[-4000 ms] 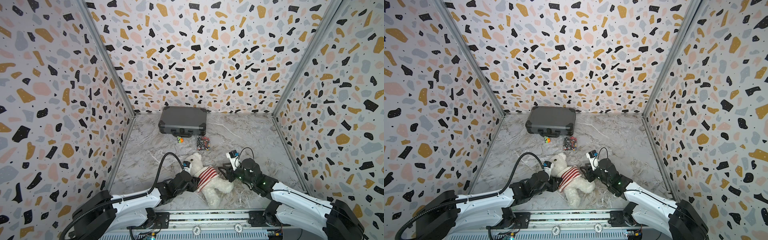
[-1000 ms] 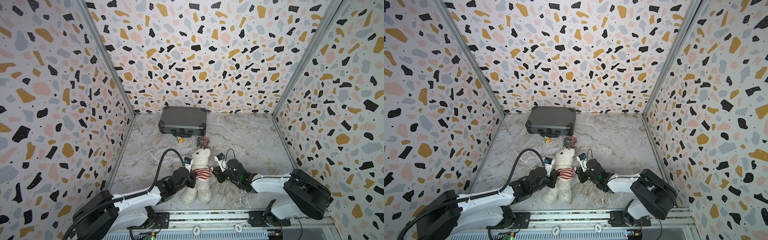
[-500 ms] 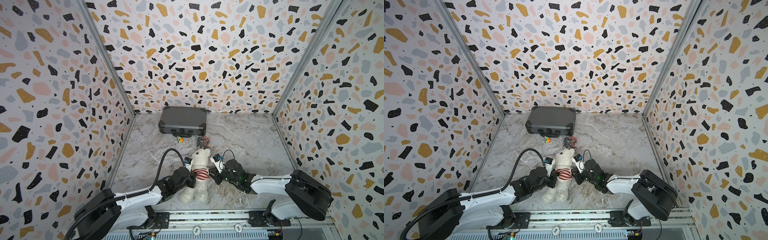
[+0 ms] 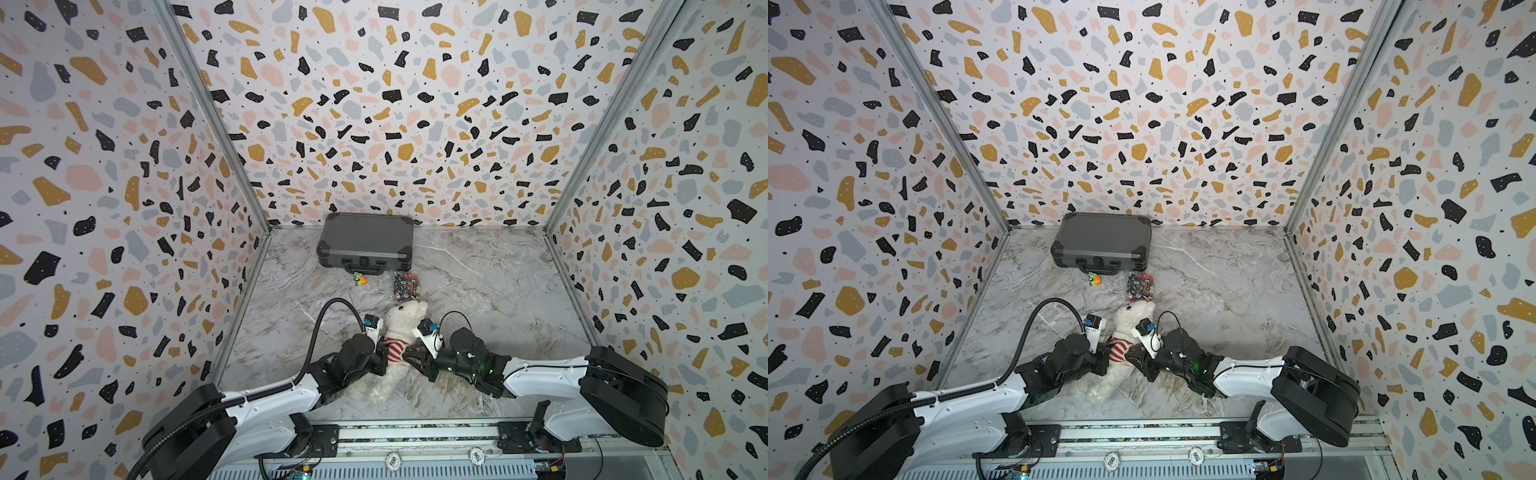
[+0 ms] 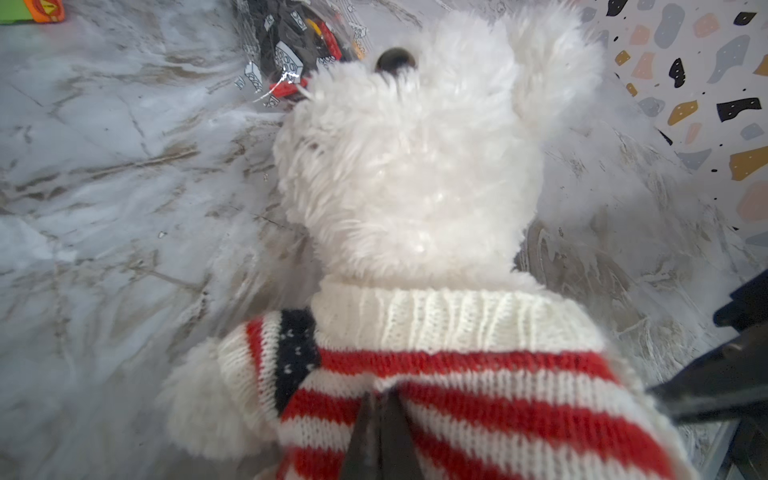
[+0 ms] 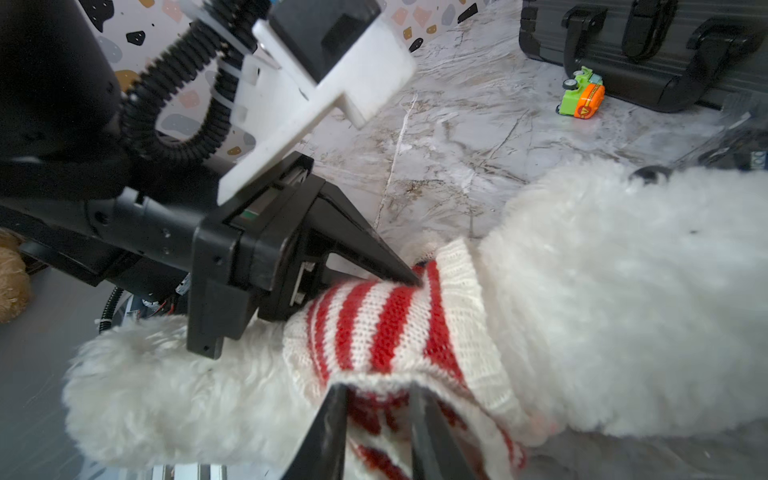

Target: Dress the teddy bear

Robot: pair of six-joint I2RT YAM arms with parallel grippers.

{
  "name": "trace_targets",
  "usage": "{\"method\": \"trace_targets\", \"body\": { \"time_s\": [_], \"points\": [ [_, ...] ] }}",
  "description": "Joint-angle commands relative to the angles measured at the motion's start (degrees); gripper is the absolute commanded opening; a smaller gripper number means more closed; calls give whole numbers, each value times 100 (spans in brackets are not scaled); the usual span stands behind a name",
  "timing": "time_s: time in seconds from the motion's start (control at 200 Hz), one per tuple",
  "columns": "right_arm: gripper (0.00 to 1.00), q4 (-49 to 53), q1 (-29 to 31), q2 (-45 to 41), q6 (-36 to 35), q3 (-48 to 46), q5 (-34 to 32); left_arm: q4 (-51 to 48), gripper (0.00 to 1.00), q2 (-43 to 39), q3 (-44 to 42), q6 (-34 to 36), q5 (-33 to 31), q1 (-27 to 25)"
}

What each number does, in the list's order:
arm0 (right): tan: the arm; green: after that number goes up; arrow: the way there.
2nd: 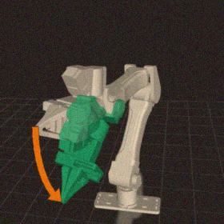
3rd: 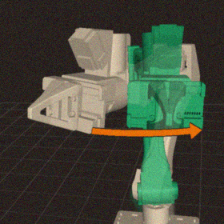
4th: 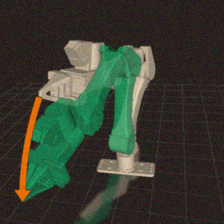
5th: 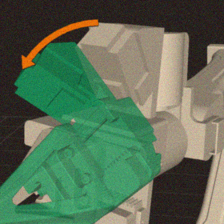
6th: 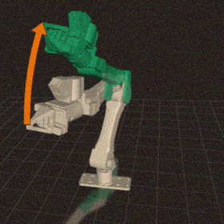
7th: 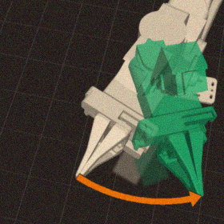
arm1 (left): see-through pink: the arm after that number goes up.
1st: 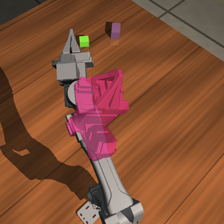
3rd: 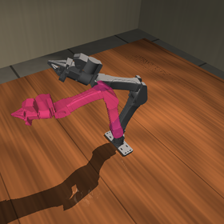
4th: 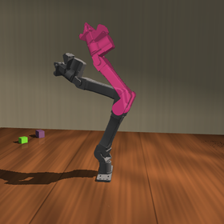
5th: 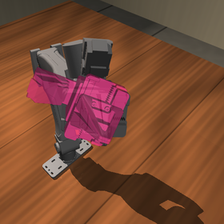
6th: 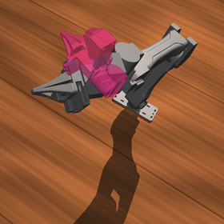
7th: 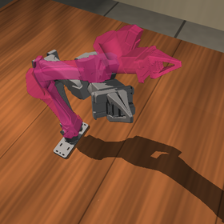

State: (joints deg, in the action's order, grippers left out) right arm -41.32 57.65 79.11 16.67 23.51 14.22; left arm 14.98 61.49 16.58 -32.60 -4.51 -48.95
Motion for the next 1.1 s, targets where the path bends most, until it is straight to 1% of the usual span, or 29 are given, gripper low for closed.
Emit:
{"method": "trace_targets", "body": {
  "time_s": [0.0,0.065,0.14,0.25,0.345,0.425,0.491,0.526,0.646,0.731,0.816,0.916,1.096],
  "points": [
    [28,-97,74,-62,-122,-17,-304,-251,12,-406,-141,-176,289,10],
    [29,-61,80,-107,-111,-29,-412,-296,23,-785,-146,-332,368,12],
    [31,-59,81,-115,-97,-48,-434,-342,30,-1110,-146,-555,406,14],
    [32,-102,104,-80,-28,-72,-380,-585,44,-1335,-14,-751,461,14],
    [33,-183,124,-58,57,-114,-385,-889,53,-1418,137,-919,384,2],
    [32,-212,140,-71,86,-145,-395,-1093,56,-1512,208,-1087,304,-15],
    [30,-218,142,-80,97,-153,-412,-1324,65,-1614,267,-1136,168,-47],
    [29,-217,141,-88,99,-160,-427,-1437,68,-1699,308,-1143,110,-65],
    [24,-211,141,-111,111,-184,-466,-1606,68,-2046,415,-1224,88,-109],
    [21,-244,141,-120,121,-217,-501,-1586,58,-2252,433,-1309,171,-119],
    [20,-275,141,-119,148,-228,-495,-1604,53,-2316,469,-1311,231,-150],
    [20,-313,141,-124,152,-233,-467,-1447,51,-2189,460,-1314,228,-250],
    [18,-322,150,-133,133,-232,-431,-1042,47,-1495,611,-1204,192,-311]
  ]
}}
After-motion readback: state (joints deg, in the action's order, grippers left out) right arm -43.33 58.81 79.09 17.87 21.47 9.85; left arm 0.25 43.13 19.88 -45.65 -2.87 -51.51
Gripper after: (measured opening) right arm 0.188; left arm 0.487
